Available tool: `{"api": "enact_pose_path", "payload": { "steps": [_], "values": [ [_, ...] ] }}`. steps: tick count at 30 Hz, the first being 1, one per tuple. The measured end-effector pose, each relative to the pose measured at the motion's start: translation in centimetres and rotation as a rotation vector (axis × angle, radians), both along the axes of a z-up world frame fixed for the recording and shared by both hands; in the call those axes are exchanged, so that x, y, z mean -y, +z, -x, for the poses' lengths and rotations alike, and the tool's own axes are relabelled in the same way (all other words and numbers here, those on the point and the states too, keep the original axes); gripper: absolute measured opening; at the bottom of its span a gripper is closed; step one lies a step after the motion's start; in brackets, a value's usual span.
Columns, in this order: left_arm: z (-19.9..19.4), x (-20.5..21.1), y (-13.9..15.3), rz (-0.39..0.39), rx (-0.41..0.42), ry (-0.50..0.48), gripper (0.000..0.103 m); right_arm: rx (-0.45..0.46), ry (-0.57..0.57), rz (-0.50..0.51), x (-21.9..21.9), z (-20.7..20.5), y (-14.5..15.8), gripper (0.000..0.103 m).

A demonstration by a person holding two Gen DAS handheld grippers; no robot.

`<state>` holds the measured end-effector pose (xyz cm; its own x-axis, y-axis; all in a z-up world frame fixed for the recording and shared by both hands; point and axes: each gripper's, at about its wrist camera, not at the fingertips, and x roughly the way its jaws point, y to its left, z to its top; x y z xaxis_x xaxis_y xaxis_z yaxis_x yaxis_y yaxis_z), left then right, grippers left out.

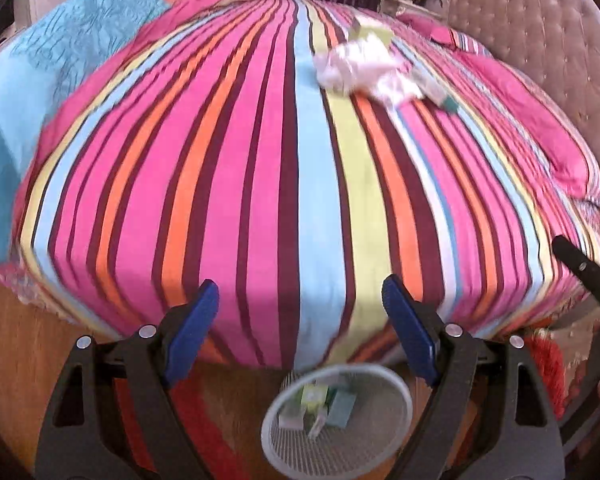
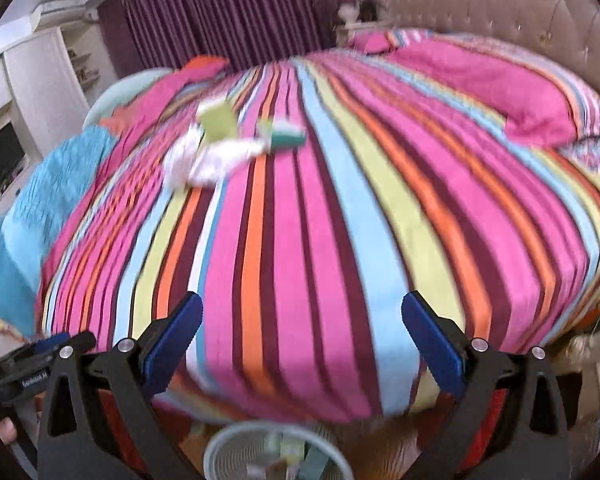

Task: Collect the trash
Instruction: 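Lift both tools away from the wastebasket back toward the bed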

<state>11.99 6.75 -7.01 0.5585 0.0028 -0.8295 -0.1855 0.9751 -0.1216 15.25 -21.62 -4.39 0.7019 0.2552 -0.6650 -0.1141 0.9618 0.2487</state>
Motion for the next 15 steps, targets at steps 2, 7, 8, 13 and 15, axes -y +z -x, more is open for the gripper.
{"api": "enact_pose_path", "payload": {
  "steps": [2,7,8,13,15],
  "values": [
    [-2.2,0.2,0.8,-0.022,0.017,-0.012,0.082,0.025,-0.022,-0.003,0.0,-1.7,1.1,0.096],
    [-6.6,1.2,2.2,-0.044,0.059,-0.059,0.082,0.051,-0.033,0.014,-0.9,-6.2,2.3,0.096],
    [-7.6,1.3,2.5,-0.044,0.063,-0.063,0.082,0.051,-0.029,0.014,-1.1,-7.1,2.5,0.096],
    [-11.8,1.8,3.1,-0.003,0.076,-0.072,0.082,0.057,0.005,0.03,-3.0,-10.3,2.6,0.096],
    [-13.5,1.8,3.1,0.026,0.069,-0.066,0.082,0.051,0.027,0.052,-3.6,-11.9,2.4,0.096]
  ]
}}
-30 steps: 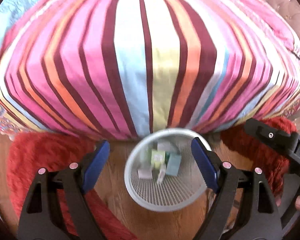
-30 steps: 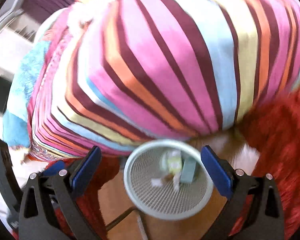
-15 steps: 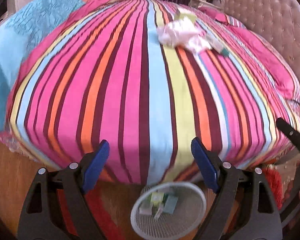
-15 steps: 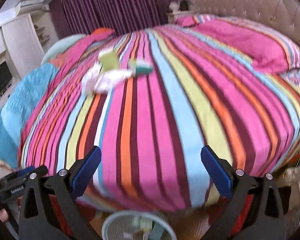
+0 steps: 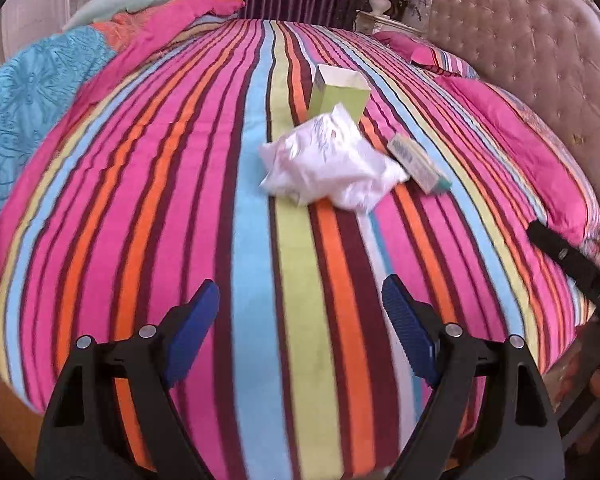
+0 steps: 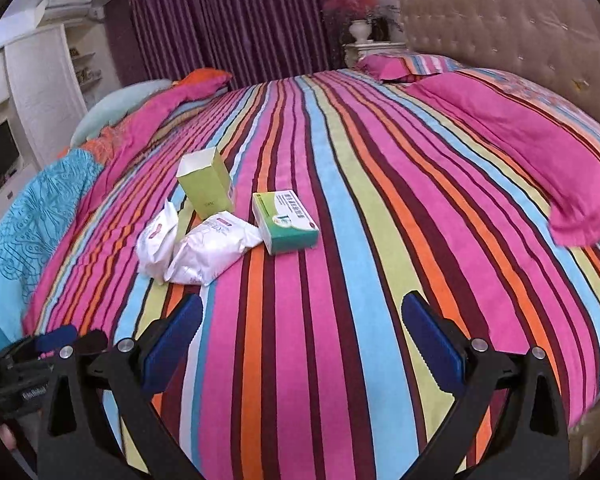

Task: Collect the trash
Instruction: 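Lift both tools away from the wastebasket back toward the bed, then grasp the white toilet seat cover pack with the left tool while the right grasps the vitamin E box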

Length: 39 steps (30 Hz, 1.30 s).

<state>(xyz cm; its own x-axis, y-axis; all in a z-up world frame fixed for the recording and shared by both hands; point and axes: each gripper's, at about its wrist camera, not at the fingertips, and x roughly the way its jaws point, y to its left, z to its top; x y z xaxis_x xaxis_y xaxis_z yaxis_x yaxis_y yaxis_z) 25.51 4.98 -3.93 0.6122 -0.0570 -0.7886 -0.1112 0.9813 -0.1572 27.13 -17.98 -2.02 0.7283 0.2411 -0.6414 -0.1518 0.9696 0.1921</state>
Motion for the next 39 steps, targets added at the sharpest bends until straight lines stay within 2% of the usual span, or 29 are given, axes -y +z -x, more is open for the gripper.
{"api": "enact_pose_path", "payload": {
  "steps": [4,13,23,28,30,35,39],
  "values": [
    [-3.5,-0.6,0.1,0.118,-0.011,0.009,0.082,-0.029,0.029,0.026,-1.0,-3.0,-0.8,0.096],
    [-9.7,-2.1,-0.2,0.199,-0.067,0.04,0.082,-0.059,0.066,0.048,-1.9,-8.0,-0.6,0.096],
    [-13.8,-3.5,-2.9,0.271,-0.141,0.088,0.082,-0.14,0.107,0.077,-3.5,-12.6,-3.1,0.096],
    [-14.7,-2.8,-3.2,0.223,-0.137,0.08,0.082,-0.179,0.1,0.119,-3.7,-14.5,-4.6,0.096],
    [-14.9,-2.5,-3.3,0.191,-0.141,0.073,0.085,-0.188,0.102,0.127,-3.8,-14.7,-5.2,0.096],
    [-16.3,-3.0,-4.0,0.174,-0.172,0.114,0.091,-0.202,0.1,0.132,-4.0,-15.1,-6.1,0.096],
    [-16.8,-2.9,-4.5,0.13,-0.187,0.121,0.093,-0.207,0.107,0.133,-4.3,-15.4,-6.4,0.095]
  ]
}}
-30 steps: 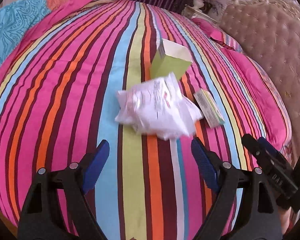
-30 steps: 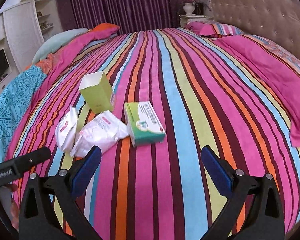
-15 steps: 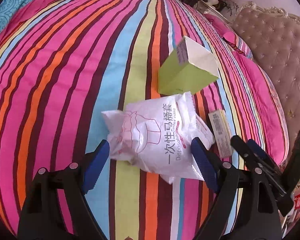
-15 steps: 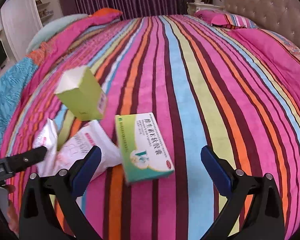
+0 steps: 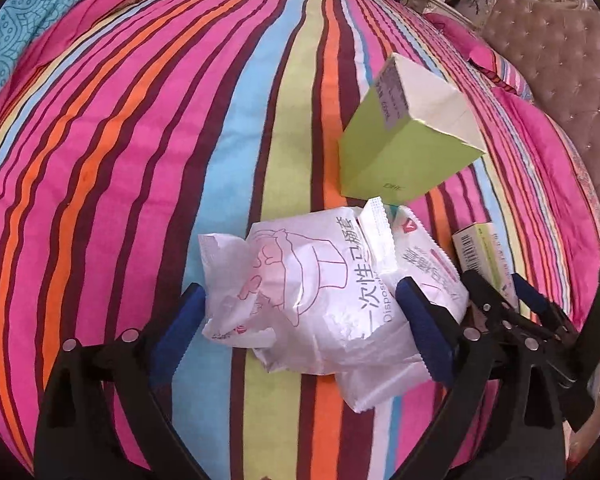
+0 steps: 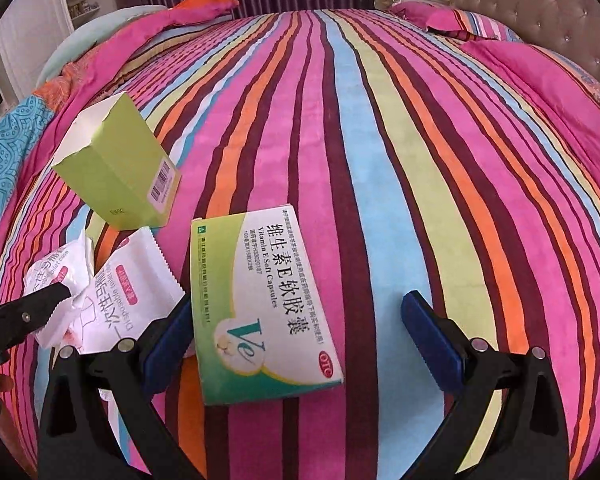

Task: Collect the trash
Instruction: 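Grasp the white toilet seat cover pack with the left tool while the right grasps the vitamin E box, then carry the wrapper pack and vitamin E box over the wastebasket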

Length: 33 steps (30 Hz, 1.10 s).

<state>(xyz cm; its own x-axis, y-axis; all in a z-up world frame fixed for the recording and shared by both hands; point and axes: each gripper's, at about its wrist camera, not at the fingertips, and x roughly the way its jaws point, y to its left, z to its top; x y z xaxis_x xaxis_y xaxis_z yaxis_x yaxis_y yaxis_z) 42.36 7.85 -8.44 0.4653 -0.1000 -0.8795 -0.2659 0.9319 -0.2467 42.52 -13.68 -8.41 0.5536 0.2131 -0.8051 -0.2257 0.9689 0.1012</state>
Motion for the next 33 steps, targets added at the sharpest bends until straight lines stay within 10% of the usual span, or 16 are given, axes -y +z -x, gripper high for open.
{"api": "enact_pose_path", "payload": {
  "steps": [7,11,33],
  "values": [
    [0.4,-0.4,-1.2,-0.024,-0.03,0.009,0.088,0.007,0.016,0.047,-0.4,-0.1,-0.2,0.086],
    [1.1,-0.6,-0.8,-0.025,0.0,0.013,0.07,0.024,0.021,0.074,-0.4,0.4,0.2,0.05],
    [10.5,-2.6,6.0,-0.092,0.165,0.003,0.056,0.038,-0.034,-0.041,3.7,8.2,4.4,0.051]
  ]
}}
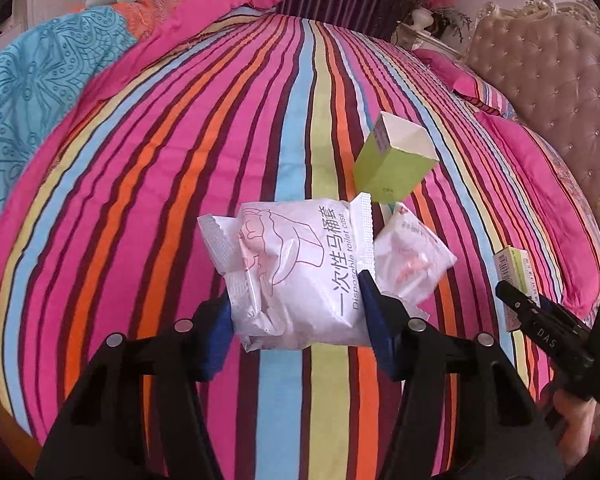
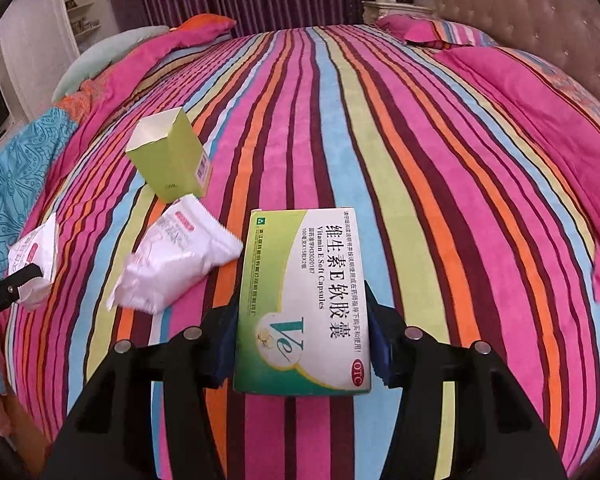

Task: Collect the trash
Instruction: 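Carry the wrapper pack and vitamin E box over the wastebasket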

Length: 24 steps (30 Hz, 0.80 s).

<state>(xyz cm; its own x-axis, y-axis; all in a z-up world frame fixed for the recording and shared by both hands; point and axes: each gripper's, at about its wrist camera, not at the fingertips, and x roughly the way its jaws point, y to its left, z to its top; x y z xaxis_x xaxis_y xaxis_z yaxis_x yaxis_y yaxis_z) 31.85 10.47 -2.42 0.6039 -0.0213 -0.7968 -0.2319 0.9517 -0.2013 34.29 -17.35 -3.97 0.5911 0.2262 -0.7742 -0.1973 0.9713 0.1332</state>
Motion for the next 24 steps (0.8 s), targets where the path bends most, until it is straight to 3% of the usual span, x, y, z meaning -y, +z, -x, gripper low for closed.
{"api": "enact_pose_path", "payload": {
  "steps": [24],
  "values": [
    [14.9,1.5,1.1,-0.059,0.041,-0.05,0.056,-0.004,0.003,-0.07,2.3,13.8,0.7,0.051]
  ]
}}
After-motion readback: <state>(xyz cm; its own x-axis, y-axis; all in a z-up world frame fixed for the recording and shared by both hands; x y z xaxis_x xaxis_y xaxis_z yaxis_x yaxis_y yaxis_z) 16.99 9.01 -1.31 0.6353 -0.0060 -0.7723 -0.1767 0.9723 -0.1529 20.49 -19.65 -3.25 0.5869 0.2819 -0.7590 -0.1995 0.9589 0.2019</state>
